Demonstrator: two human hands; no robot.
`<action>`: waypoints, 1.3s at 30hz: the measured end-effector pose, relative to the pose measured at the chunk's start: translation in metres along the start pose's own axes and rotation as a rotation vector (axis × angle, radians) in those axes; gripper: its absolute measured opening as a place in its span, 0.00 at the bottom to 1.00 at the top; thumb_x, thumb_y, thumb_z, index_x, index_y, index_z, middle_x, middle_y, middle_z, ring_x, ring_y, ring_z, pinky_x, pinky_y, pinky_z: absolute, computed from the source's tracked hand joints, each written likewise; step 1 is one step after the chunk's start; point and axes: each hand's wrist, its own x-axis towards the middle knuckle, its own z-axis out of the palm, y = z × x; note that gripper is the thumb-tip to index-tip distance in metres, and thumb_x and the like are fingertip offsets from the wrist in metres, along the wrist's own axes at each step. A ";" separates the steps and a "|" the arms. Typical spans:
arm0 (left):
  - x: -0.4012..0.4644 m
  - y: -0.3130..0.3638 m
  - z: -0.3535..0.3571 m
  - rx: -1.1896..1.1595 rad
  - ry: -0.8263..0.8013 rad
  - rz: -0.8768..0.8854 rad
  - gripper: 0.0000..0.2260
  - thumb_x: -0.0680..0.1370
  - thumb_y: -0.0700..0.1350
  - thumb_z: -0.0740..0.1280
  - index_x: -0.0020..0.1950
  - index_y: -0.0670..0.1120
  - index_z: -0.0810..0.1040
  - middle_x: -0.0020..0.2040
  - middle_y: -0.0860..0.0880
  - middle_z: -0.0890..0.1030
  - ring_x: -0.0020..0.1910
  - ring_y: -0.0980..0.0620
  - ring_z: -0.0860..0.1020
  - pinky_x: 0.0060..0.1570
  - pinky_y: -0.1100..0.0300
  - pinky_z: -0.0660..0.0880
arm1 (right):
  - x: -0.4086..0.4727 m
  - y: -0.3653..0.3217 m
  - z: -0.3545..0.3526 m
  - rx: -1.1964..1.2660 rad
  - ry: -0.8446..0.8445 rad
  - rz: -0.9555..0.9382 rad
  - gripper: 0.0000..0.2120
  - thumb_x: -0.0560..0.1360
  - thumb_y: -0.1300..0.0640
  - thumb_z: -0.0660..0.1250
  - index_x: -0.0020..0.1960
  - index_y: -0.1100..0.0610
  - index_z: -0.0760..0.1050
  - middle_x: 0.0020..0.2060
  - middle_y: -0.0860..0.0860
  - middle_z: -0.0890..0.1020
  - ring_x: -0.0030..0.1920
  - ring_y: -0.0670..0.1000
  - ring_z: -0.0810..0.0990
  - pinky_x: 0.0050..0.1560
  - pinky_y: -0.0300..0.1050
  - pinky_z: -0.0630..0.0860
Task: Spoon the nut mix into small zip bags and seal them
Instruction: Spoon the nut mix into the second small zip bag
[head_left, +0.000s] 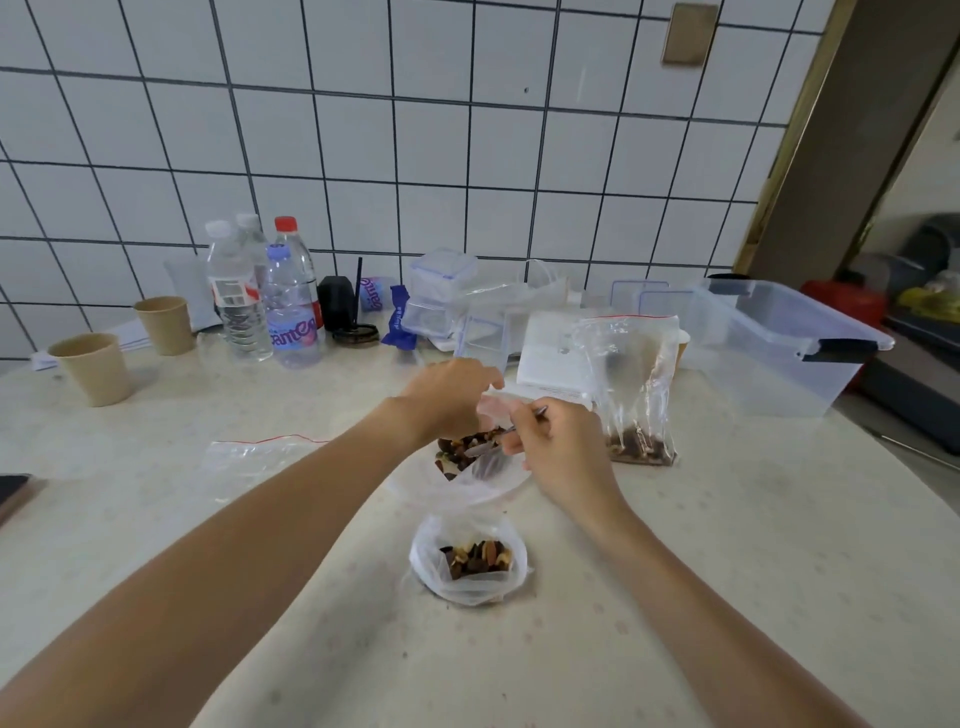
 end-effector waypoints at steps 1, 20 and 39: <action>0.003 0.001 0.004 0.025 -0.022 -0.002 0.14 0.80 0.55 0.69 0.64 0.53 0.78 0.60 0.51 0.81 0.61 0.47 0.79 0.53 0.55 0.74 | 0.000 0.000 0.002 -0.011 -0.020 0.008 0.17 0.82 0.47 0.64 0.36 0.49 0.79 0.32 0.48 0.86 0.36 0.47 0.86 0.43 0.57 0.84; -0.028 -0.032 0.021 -0.157 0.218 -0.264 0.13 0.86 0.53 0.60 0.46 0.50 0.76 0.38 0.52 0.78 0.35 0.53 0.77 0.33 0.59 0.74 | -0.009 0.007 -0.018 -0.419 0.041 -0.200 0.16 0.85 0.51 0.61 0.46 0.59 0.78 0.29 0.51 0.81 0.29 0.53 0.77 0.35 0.50 0.75; -0.036 -0.030 0.033 -0.291 0.196 -0.128 0.16 0.85 0.61 0.57 0.46 0.53 0.75 0.37 0.54 0.79 0.37 0.52 0.79 0.39 0.51 0.79 | 0.003 0.031 0.017 0.063 0.106 0.131 0.14 0.83 0.52 0.68 0.45 0.62 0.83 0.35 0.49 0.87 0.33 0.48 0.86 0.43 0.50 0.84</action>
